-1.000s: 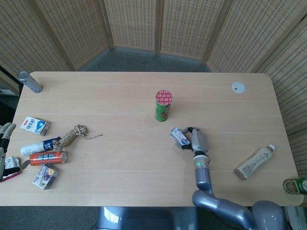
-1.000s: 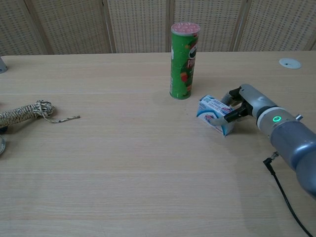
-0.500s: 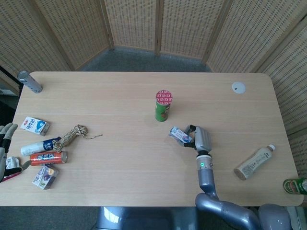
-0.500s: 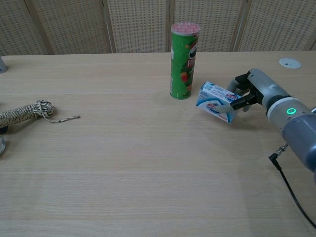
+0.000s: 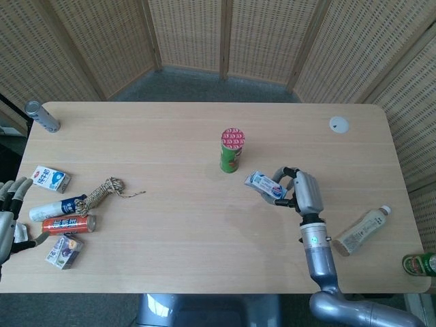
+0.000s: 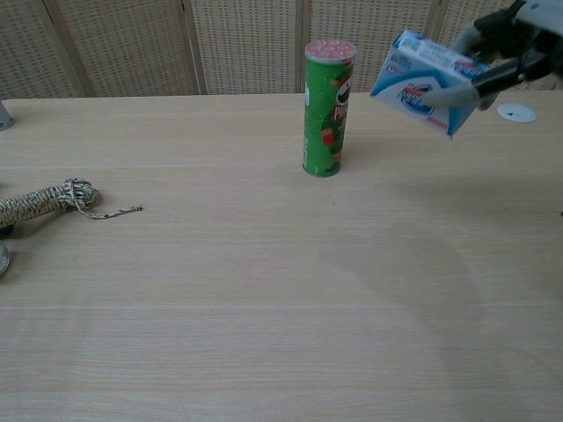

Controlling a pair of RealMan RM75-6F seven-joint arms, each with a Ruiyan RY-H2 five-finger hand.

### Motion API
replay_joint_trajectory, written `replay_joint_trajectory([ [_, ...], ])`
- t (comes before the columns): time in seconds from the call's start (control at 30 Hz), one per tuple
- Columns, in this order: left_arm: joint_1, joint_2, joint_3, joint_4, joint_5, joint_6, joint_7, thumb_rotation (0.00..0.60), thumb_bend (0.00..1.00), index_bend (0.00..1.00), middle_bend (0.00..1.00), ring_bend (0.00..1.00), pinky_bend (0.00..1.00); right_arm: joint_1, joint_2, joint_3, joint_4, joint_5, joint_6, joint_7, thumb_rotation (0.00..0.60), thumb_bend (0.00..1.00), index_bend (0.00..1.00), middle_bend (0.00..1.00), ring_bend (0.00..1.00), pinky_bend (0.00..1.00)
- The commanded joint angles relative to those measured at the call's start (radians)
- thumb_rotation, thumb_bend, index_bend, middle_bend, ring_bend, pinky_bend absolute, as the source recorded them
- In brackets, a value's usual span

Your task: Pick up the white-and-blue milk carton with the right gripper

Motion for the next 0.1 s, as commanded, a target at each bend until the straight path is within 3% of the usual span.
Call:
replay_joint_trajectory([
  [0.03, 0.000, -0.002, 0.002, -0.001, 0.002, 0.000, 0.003, 0.600, 0.00, 0.00, 0.00, 0.00, 0.00, -0.005, 0.056, 0.031, -0.067, -0.009, 0.018, -0.037, 0.600, 0.00, 0.64, 0.59, 0.40, 0.57],
  [0.1, -0.001, -0.004, 0.003, -0.001, 0.004, -0.001, 0.007, 0.600, 0.00, 0.00, 0.00, 0.00, 0.00, 0.001, 0.071, 0.040, -0.086, -0.002, 0.019, -0.047, 0.600, 0.00, 0.64, 0.59, 0.40, 0.57],
])
